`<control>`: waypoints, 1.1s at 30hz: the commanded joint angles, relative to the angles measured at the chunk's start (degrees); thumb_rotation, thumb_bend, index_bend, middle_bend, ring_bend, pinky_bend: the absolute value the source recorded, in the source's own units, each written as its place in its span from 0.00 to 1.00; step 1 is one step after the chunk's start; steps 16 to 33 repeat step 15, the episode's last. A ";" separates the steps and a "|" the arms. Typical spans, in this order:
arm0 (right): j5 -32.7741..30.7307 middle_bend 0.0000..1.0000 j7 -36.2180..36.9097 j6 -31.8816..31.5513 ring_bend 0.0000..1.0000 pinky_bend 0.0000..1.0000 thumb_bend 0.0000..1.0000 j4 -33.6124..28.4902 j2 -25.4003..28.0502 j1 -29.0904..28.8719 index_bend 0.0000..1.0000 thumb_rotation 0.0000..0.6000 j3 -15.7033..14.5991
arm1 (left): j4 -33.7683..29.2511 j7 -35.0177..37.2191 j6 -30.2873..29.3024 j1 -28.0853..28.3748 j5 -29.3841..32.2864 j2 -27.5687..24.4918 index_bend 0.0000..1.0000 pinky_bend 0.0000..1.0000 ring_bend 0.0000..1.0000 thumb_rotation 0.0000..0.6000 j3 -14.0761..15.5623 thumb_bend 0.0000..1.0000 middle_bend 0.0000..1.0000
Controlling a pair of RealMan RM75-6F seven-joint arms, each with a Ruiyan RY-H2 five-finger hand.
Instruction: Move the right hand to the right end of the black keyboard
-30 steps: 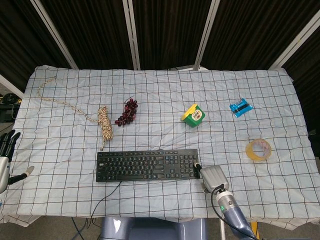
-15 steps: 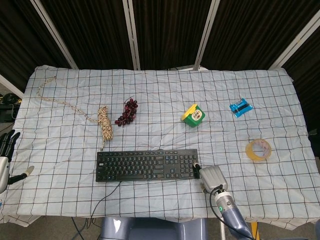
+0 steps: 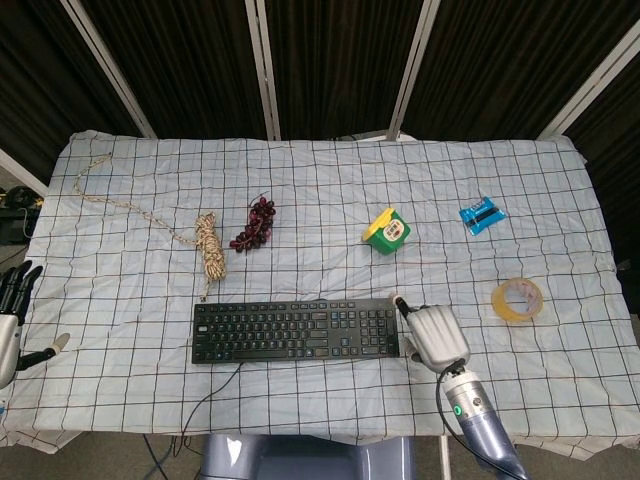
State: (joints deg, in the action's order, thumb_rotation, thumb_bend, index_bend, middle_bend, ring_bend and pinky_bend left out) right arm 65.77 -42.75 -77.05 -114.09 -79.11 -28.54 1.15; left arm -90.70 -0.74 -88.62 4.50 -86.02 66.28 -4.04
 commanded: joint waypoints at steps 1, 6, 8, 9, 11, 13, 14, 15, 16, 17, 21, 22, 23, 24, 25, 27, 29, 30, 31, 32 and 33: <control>9.90 0.07 8.71 -4.60 0.04 0.28 0.13 -1.15 7.30 4.24 0.07 1.00 -2.46 | -0.27 -0.41 0.10 -0.07 -0.14 -0.10 0.00 0.00 0.00 1.00 0.25 0.12 0.00; 19.88 0.00 18.92 -11.24 0.00 0.12 0.04 5.19 11.49 10.07 0.00 1.00 -5.77 | -1.48 -1.95 0.65 -0.16 -0.52 -0.53 0.00 0.00 0.00 1.00 1.01 0.12 0.00; 22.21 0.00 21.69 -14.06 0.00 0.07 0.03 8.40 11.61 12.06 0.00 1.00 -6.19 | -1.71 -2.43 0.72 -0.20 -0.69 -0.57 0.00 0.00 0.00 1.00 1.22 0.12 0.00; 23.02 0.00 22.93 -15.11 0.00 0.05 0.02 9.71 11.46 12.87 0.00 1.00 -6.28 | -1.83 -2.61 0.77 -0.23 -0.72 -0.59 0.00 0.00 0.00 1.00 1.30 0.12 0.00; 24.10 0.00 25.59 -17.02 0.00 0.02 0.01 12.02 11.34 14.60 0.00 1.00 -6.54 | -2.13 -3.11 1.09 -0.22 -0.77 -0.70 0.00 0.00 0.00 1.00 1.56 0.12 0.00; 25.19 0.00 27.72 -18.69 0.00 0.00 0.00 14.47 11.54 16.09 0.00 1.00 -6.76 | -2.45 -3.71 1.16 -0.27 -0.94 -0.80 0.00 0.00 0.00 1.00 1.78 0.12 0.00; 25.90 0.00 28.73 -19.75 0.00 0.00 0.00 16.01 11.58 16.89 0.00 1.00 -6.69 | -2.51 -4.00 0.99 -0.34 -1.11 -0.78 0.00 0.00 0.00 1.00 1.85 0.12 0.00; 26.30 0.00 29.38 -20.56 0.00 0.00 0.00 17.11 11.54 17.47 0.00 1.00 -6.53 | -2.45 -4.20 0.75 -0.42 -1.30 -0.73 0.00 0.00 0.00 1.00 1.89 0.11 0.00; 26.30 0.00 29.38 -20.56 0.00 0.00 0.00 17.11 11.54 17.47 0.00 1.00 -6.53 | -2.45 -4.20 0.75 -0.42 -1.30 -0.73 0.00 0.00 0.00 1.00 1.89 0.11 0.00; 26.30 0.00 29.38 -20.56 0.00 0.00 0.00 17.11 11.54 17.47 0.00 1.00 -6.53 | -2.45 -4.20 0.75 -0.42 -1.30 -0.73 0.00 0.00 0.00 1.00 1.89 0.11 0.00; 26.30 0.00 29.38 -20.56 0.00 0.00 0.00 17.11 11.54 17.47 0.00 1.00 -6.53 | -2.45 -4.20 0.75 -0.42 -1.30 -0.73 0.00 0.00 0.00 1.00 1.89 0.11 0.00; 26.30 0.00 29.38 -20.56 0.00 0.00 0.00 17.11 11.54 17.47 0.00 1.00 -6.53 | -2.45 -4.20 0.75 -0.42 -1.30 -0.73 0.00 0.00 0.00 1.00 1.89 0.11 0.00; 26.30 0.00 29.38 -20.56 0.00 0.00 0.00 17.11 11.54 17.47 0.00 1.00 -6.53 | -2.45 -4.20 0.75 -0.42 -1.30 -0.73 0.00 0.00 0.00 1.00 1.89 0.11 0.00; 26.30 0.00 29.38 -20.56 0.00 0.00 0.00 17.11 11.54 17.47 0.00 1.00 -6.53 | -2.45 -4.20 0.75 -0.42 -1.30 -0.73 0.00 0.00 0.00 1.00 1.89 0.11 0.00; 26.30 0.00 29.38 -20.56 0.00 0.00 0.00 17.11 11.54 17.47 0.00 1.00 -6.53 | -2.45 -4.20 0.75 -0.42 -1.30 -0.73 0.00 0.00 0.00 1.00 1.89 0.11 0.00; 26.30 0.00 29.38 -20.56 0.00 0.00 0.00 17.11 11.54 17.47 0.00 1.00 -6.53 | -2.45 -4.20 0.75 -0.42 -1.30 -0.73 0.00 0.00 0.00 1.00 1.89 0.11 0.00; 26.30 0.00 29.38 -20.56 0.00 0.00 0.00 17.11 11.54 17.47 0.00 1.00 -6.53 | -2.45 -4.20 0.75 -0.42 -1.30 -0.73 0.00 0.00 0.00 1.00 1.89 0.11 0.00; 26.30 0.00 29.38 -20.56 0.00 0.00 0.00 17.11 11.54 17.47 0.00 1.00 -6.53 | -2.45 -4.20 0.75 -0.42 -1.30 -0.73 0.00 0.00 0.00 1.00 1.89 0.11 0.00; 26.30 0.00 29.38 -20.56 0.00 0.00 0.00 17.11 11.54 17.47 0.00 1.00 -6.53 | -2.45 -4.20 0.75 -0.42 -1.30 -0.73 0.00 0.00 0.00 1.00 1.89 0.11 0.00; 26.30 0.00 29.38 -20.56 0.00 0.00 0.00 17.11 11.54 17.47 0.00 1.00 -6.53 | -2.45 -4.20 0.75 -0.42 -1.30 -0.73 0.00 0.00 0.00 1.00 1.89 0.11 0.00; 26.30 0.00 29.38 -20.56 0.00 0.00 0.00 17.11 11.54 17.47 0.00 1.00 -6.53 | -2.45 -4.20 0.75 -0.42 -1.30 -0.73 0.00 0.00 0.00 1.00 1.89 0.11 0.00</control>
